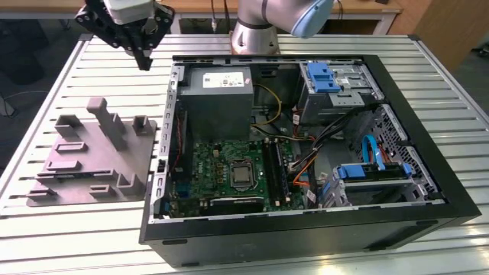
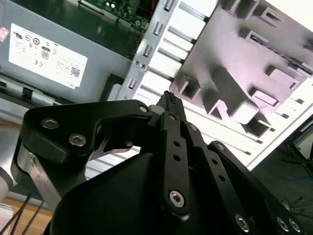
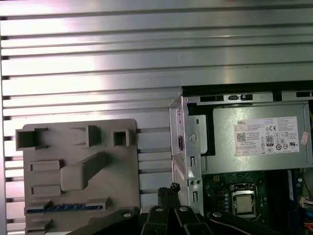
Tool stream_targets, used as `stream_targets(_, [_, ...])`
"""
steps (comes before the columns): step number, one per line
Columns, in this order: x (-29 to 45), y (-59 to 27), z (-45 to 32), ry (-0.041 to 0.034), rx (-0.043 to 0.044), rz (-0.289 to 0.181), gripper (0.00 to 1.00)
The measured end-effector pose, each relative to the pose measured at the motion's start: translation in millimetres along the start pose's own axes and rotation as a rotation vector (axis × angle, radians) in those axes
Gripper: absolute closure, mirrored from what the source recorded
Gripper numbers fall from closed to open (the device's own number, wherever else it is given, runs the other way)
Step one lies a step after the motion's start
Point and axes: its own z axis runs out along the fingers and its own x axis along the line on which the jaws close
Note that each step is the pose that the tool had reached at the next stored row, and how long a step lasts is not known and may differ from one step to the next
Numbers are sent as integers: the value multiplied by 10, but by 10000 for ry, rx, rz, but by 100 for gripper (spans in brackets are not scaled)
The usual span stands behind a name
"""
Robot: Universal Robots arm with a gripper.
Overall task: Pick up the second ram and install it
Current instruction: 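Reach for the second ram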
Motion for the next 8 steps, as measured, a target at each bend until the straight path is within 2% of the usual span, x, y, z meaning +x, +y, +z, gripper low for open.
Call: stream_targets(8, [214,-19,-6,0,0,0,89])
